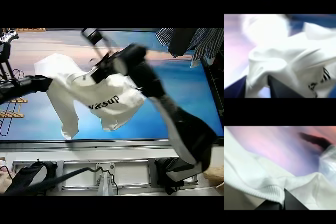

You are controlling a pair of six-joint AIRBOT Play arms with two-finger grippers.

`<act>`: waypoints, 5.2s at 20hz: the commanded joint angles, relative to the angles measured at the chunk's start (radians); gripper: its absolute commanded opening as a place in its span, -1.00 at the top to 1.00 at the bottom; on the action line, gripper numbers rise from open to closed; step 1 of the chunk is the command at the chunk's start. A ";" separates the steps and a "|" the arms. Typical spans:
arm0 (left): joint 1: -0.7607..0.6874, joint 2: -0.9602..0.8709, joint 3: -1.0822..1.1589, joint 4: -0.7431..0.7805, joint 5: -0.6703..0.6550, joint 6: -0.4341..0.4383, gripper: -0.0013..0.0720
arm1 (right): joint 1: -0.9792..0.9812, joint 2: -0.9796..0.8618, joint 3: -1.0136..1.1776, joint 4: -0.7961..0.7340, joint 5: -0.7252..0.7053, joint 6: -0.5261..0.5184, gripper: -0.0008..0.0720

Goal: Fold the clothes and pants, and hang the long-sleeved shirts on hangers.

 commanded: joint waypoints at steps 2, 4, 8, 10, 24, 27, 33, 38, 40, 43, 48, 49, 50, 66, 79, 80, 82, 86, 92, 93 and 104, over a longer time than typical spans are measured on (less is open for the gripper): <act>0.084 -0.020 0.000 0.167 -0.084 -0.132 0.22 | 0.093 -0.144 0.002 0.006 -0.207 0.084 0.90; 0.118 -0.020 0.000 0.299 -0.138 -0.230 0.22 | 0.101 -0.168 0.002 0.016 -0.240 0.094 0.90; 0.223 -0.005 0.000 0.465 -0.228 -0.331 0.21 | 0.101 -0.180 0.001 0.024 -0.222 0.053 0.90; 0.285 0.014 0.000 0.536 -0.225 -0.332 0.21 | 0.101 -0.180 0.001 0.021 -0.216 0.032 0.90; 0.455 -0.248 0.005 0.733 0.116 -0.154 0.36 | 0.101 -0.180 0.001 0.028 -0.169 0.032 0.90; 0.459 -0.322 0.035 0.806 0.146 -0.154 0.36 | 0.101 -0.180 0.001 0.029 -0.168 0.032 0.90; 0.476 -0.452 0.093 0.821 0.175 -0.153 0.36 | 0.101 -0.180 0.001 0.031 -0.169 0.033 0.90; 0.476 -0.523 0.093 0.822 0.228 -0.153 0.36 | 0.101 -0.180 0.001 0.033 -0.170 0.034 0.90; 0.476 -0.530 0.093 0.836 0.244 -0.153 0.43 | 0.101 -0.180 0.001 0.035 -0.170 0.035 0.90; 0.475 -0.520 0.103 0.838 0.232 -0.149 0.91 | 0.101 -0.180 0.001 0.040 -0.170 0.035 0.90; 0.471 -0.459 0.104 0.839 0.227 -0.135 0.91 | 0.101 -0.180 0.001 0.055 -0.172 0.036 0.90; 0.467 -0.433 0.104 0.839 0.224 -0.135 0.91 | 0.101 -0.180 0.001 0.055 -0.174 0.036 0.90; 0.460 -0.403 0.104 0.839 0.219 -0.135 0.91 | 0.101 -0.180 0.001 0.055 -0.178 0.036 0.90; 0.211 0.232 0.092 0.394 -0.102 -0.154 0.92 | 0.101 -0.180 0.001 0.070 -0.211 0.036 0.90; 0.137 0.707 -0.166 0.018 -0.467 -0.112 0.92 | 0.101 -0.172 0.002 0.068 -0.189 0.036 0.90; 0.137 0.719 -0.195 -0.022 -0.468 -0.112 0.92 | 0.101 -0.167 0.001 0.067 -0.185 0.036 0.90; 0.137 0.737 -0.238 -0.150 -0.463 -0.112 0.92 | 0.101 -0.162 0.002 0.052 -0.178 0.035 0.90; 0.137 0.794 -0.240 -0.202 -0.436 -0.097 0.92 | 0.098 -0.161 0.001 0.048 -0.169 0.036 0.90; 0.137 0.802 -0.401 -0.278 -0.332 -0.099 0.92 | 0.098 -0.159 0.001 0.048 -0.146 0.035 0.90; 0.137 0.801 -0.446 -0.327 -0.287 -0.069 0.92 | 0.098 -0.158 0.001 0.048 -0.138 0.035 0.90; 0.138 0.793 -0.612 -0.531 -0.156 0.084 0.92 | 0.063 -0.149 0.001 0.050 -0.117 0.005 0.90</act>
